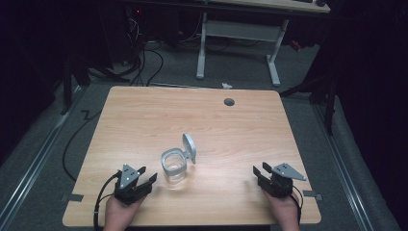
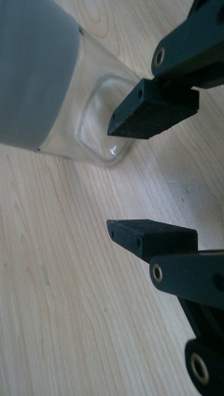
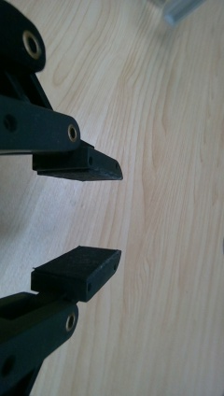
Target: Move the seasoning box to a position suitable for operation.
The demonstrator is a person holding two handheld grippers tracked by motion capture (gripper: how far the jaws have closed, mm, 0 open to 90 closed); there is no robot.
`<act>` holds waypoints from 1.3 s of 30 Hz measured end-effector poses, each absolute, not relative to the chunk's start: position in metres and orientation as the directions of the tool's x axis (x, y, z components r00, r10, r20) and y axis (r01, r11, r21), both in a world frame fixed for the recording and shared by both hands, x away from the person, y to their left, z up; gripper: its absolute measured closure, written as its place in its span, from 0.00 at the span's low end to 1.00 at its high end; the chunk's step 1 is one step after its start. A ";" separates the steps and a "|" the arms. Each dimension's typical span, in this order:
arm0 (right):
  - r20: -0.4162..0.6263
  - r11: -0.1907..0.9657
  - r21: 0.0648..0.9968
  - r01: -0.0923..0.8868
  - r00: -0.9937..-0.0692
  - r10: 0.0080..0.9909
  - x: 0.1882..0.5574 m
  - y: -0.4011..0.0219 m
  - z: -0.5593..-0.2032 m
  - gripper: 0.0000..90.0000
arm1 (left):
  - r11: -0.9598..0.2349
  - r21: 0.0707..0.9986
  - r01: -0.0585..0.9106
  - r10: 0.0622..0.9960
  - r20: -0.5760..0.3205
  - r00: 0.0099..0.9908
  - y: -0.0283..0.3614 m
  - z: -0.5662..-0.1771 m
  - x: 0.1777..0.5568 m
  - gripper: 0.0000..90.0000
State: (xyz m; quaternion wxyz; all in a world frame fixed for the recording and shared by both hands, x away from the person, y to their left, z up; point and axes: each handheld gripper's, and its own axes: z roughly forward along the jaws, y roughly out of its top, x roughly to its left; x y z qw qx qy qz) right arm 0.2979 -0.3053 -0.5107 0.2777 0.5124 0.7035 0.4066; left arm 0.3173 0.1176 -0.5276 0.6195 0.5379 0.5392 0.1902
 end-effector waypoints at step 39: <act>0.009 0.178 0.838 0.515 -0.340 0.941 0.300 -0.298 -0.522 0.87 | 0.321 0.872 0.370 0.749 -0.473 0.465 0.087 -0.522 0.301 1.00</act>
